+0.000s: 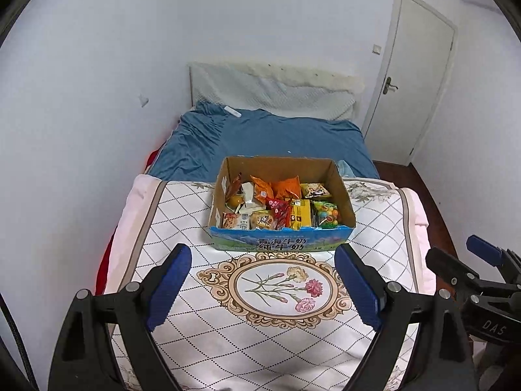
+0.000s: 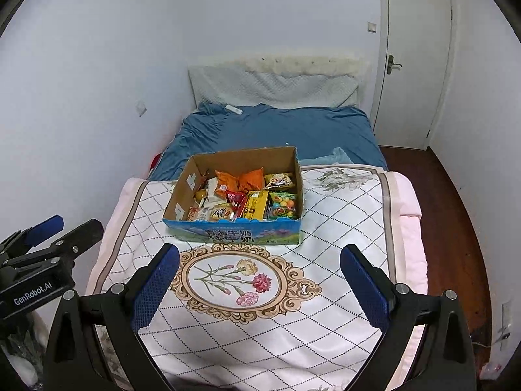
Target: Organize snacks
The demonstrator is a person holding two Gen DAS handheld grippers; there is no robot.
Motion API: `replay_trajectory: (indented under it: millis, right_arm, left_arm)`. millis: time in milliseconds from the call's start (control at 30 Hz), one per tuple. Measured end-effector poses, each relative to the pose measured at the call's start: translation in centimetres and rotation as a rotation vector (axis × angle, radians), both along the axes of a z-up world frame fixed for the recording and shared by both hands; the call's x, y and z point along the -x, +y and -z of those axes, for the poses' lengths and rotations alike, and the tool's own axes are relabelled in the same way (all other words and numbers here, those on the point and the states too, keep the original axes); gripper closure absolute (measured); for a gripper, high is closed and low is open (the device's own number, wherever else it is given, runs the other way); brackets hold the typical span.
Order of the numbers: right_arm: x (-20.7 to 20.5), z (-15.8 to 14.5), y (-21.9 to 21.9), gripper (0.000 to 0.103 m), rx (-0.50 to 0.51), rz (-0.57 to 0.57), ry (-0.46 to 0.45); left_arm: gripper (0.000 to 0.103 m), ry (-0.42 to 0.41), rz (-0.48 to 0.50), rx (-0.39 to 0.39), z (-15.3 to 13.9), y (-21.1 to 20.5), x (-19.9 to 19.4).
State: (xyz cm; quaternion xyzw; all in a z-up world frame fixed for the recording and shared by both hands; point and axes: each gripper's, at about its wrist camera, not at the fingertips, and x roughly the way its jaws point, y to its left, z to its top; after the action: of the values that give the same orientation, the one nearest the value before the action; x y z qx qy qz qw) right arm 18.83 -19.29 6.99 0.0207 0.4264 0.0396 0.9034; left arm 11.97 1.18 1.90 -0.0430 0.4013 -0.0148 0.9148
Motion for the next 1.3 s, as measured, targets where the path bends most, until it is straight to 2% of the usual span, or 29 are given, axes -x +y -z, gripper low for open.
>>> replay_trajectory:
  millis: [67,267,633,967,1300]
  right_arm:
    - [-0.2,0.1,-0.2,0.000,0.004,0.009,-0.006]
    - [-1.4,0.7,-0.7,0.000,0.024,0.038,-0.019]
    - [-5.4,2.2,-0.8,0.000,0.059,0.062,-0.040]
    - [-10.4,5.4,-0.1,0.000,0.091,0.051,0.014]
    - [-14.4,8.7,-0.1,0.000,0.106,0.053,0.084]
  left_arm:
    - [0.000,-0.003,-0.007,0.000,0.2,0.1,-0.3]
    - [0.000,-0.021,-0.019,-0.012,0.6,0.2,-1.2]
    - [0.000,-0.028,-0.029,-0.084,1.9,-0.5,-4.5]
    - [0.000,0.046,-0.030,-0.121,4.5,-1.5,-9.2]
    - [0.000,0.147,-0.019,-0.111,7.5,-1.8,-13.0]
